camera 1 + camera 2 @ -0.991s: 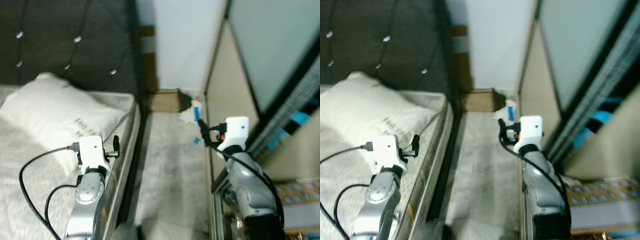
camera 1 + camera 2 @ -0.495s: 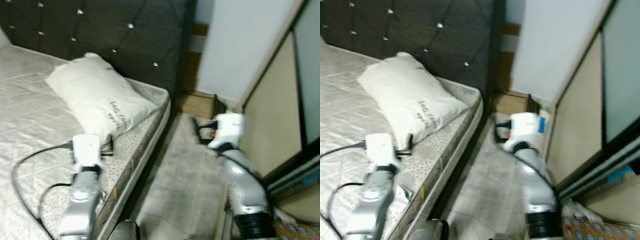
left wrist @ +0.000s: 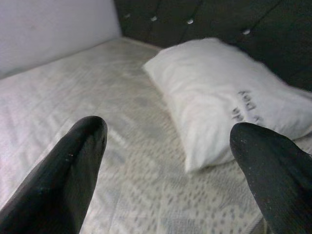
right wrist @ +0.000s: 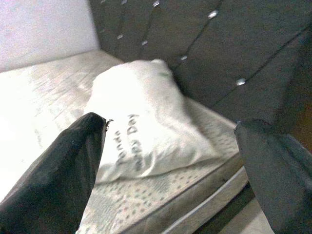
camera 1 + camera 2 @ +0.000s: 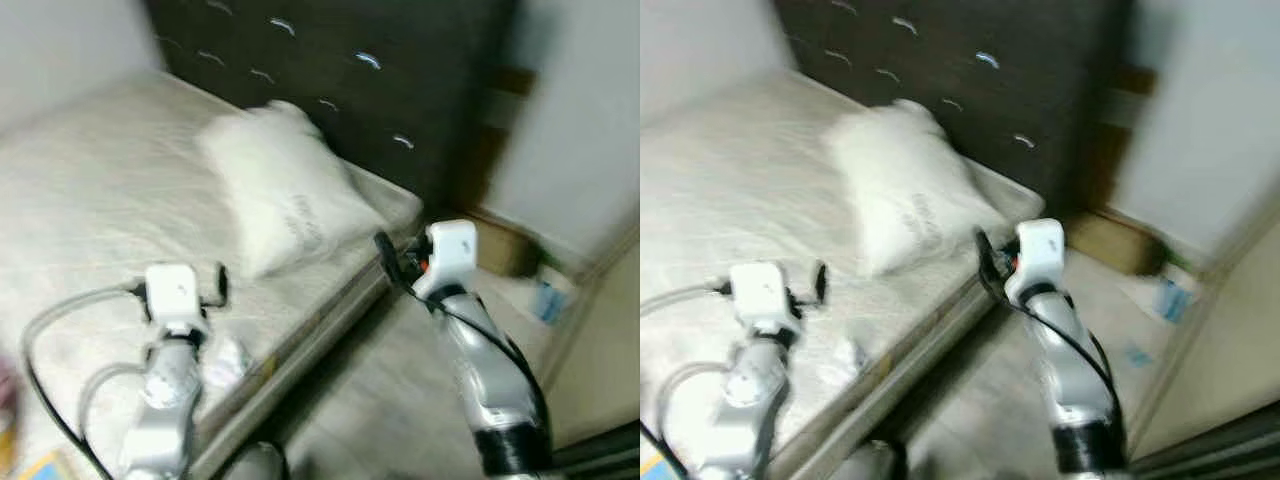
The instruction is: Clean up the room
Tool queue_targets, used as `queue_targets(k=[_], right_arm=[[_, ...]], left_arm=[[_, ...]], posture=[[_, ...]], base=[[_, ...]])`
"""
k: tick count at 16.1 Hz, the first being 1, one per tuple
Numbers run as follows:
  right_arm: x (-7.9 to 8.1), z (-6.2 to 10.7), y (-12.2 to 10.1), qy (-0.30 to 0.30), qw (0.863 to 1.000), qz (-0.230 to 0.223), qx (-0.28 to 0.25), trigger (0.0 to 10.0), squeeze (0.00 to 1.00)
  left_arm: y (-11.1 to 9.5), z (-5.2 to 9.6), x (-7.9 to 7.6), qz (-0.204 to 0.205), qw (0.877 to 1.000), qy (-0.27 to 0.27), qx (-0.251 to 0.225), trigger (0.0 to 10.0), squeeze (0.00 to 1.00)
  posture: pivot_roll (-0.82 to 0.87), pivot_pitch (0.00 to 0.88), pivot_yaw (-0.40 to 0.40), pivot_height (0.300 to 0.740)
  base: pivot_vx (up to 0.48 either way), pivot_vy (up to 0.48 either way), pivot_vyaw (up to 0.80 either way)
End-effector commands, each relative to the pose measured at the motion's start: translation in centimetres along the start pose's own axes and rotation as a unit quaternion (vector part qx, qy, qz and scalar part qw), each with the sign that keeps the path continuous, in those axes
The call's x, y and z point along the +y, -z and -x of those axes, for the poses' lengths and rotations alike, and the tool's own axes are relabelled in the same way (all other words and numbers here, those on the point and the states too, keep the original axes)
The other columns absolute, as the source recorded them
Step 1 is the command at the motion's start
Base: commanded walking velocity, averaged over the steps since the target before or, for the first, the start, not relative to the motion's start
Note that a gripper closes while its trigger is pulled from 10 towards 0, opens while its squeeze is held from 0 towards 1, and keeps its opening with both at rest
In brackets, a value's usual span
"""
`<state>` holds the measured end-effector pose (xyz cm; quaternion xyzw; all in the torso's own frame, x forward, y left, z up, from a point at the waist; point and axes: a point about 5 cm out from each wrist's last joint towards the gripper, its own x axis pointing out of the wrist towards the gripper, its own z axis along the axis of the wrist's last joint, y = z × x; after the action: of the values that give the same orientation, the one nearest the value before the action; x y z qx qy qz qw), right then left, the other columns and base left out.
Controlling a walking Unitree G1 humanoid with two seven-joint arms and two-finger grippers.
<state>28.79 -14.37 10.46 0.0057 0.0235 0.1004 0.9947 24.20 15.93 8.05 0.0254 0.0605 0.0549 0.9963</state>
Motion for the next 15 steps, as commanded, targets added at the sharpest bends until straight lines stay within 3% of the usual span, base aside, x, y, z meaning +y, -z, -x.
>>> queue_targets(k=[1, 8, 12, 13, 15], right_arm=[[-0.1, 0.0, -0.1, 0.002, 1.000, -0.003, -0.006, 10.0, 1.00], [0.0, -0.1, -0.2, -0.001, 1.000, -0.008, -0.011, 10.0, 1.00], [0.1, -0.6, -0.6, -0.004, 1.000, -0.007, -0.017, 10.0, 1.00], [0.0, -0.6, -0.6, -0.003, 1.000, -0.007, -0.018, 10.0, 1.00], [-0.2, -0.7, -0.5, 0.007, 1.000, -0.015, -0.016, 10.0, 1.00]], left_arm=[[0.0, 0.0, 0.5, -0.011, 1.000, -0.007, 0.000, 10.0, 0.00], [0.4, -0.1, 1.0, -0.005, 0.999, -0.034, 0.010, 10.0, 0.00], [-2.0, 0.2, 0.5, -0.081, 0.994, -0.007, -0.077, 10.0, 0.00], [-3.0, 0.2, 0.4, -0.083, 0.992, -0.011, -0.092, 10.0, 0.00], [-2.6, -0.3, 0.6, -0.074, 0.995, -0.012, -0.066, 10.0, 0.00]], posture=[[-0.01, 0.046, 0.015, 0.740], [0.00, 0.045, 0.010, 0.740], [0.00, 0.043, 0.006, 0.740], [0.00, 0.045, 0.006, 0.740], [0.00, 0.048, 0.005, 0.740]], base=[[0.000, 0.000, 0.80], [0.000, 0.000, 0.80], [0.000, 0.000, 0.80], [0.000, 0.000, 0.80], [0.000, 0.000, 0.61]])
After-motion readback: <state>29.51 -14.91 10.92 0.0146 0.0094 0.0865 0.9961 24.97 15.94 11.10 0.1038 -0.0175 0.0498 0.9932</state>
